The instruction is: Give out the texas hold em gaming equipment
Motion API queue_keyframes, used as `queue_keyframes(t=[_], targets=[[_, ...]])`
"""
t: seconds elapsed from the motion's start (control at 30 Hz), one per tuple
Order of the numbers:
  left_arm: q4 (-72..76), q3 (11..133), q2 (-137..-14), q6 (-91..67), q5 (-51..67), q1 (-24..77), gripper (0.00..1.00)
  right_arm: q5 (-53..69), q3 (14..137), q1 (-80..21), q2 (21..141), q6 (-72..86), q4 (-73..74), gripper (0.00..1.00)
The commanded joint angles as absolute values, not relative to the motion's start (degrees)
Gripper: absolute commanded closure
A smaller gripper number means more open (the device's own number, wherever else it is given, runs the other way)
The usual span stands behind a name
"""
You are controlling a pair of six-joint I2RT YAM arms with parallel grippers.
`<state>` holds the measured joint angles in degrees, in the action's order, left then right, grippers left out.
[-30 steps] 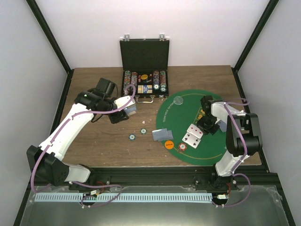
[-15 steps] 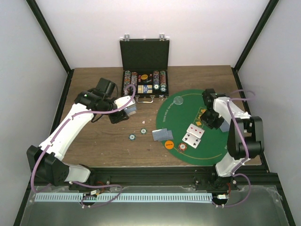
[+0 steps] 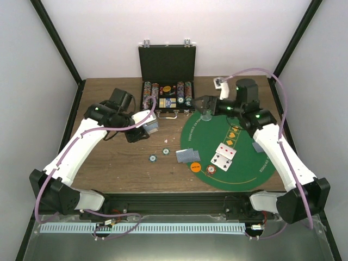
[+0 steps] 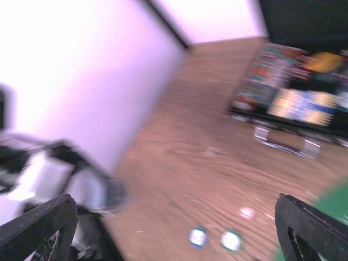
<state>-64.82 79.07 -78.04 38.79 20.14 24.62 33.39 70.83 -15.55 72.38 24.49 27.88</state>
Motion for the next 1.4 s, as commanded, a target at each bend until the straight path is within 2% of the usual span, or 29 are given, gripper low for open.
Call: queue_keyframes(t=[0.0, 0.43, 1.03, 1.17, 1.37], targets=[[-67.3, 81.8, -77.2, 40.0, 23.6, 24.3, 0.59, 53.6, 70.2, -21.8, 72.2, 26.1, 6.2, 0.00], [-69.5, 83.7, -76.9, 40.1, 28.6, 24.3, 0.59, 55.5, 78.1, -34.4, 87.3, 20.9, 10.4, 0.04], [-68.4, 83.8, -77.3, 39.2, 28.5, 24.3, 0.60, 51.1, 82.5, -38.4, 96.2, 20.1, 11.7, 0.06], [-68.0, 83.6, -77.0, 39.1, 28.0, 24.3, 0.61, 46.5, 82.9, -38.3, 95.1, 18.2, 14.7, 0.10], [-66.9, 82.7, -77.0, 38.7, 26.2, 24.3, 0.63, 40.7, 80.8, -37.8, 91.7, 17.6, 16.7, 0.25]])
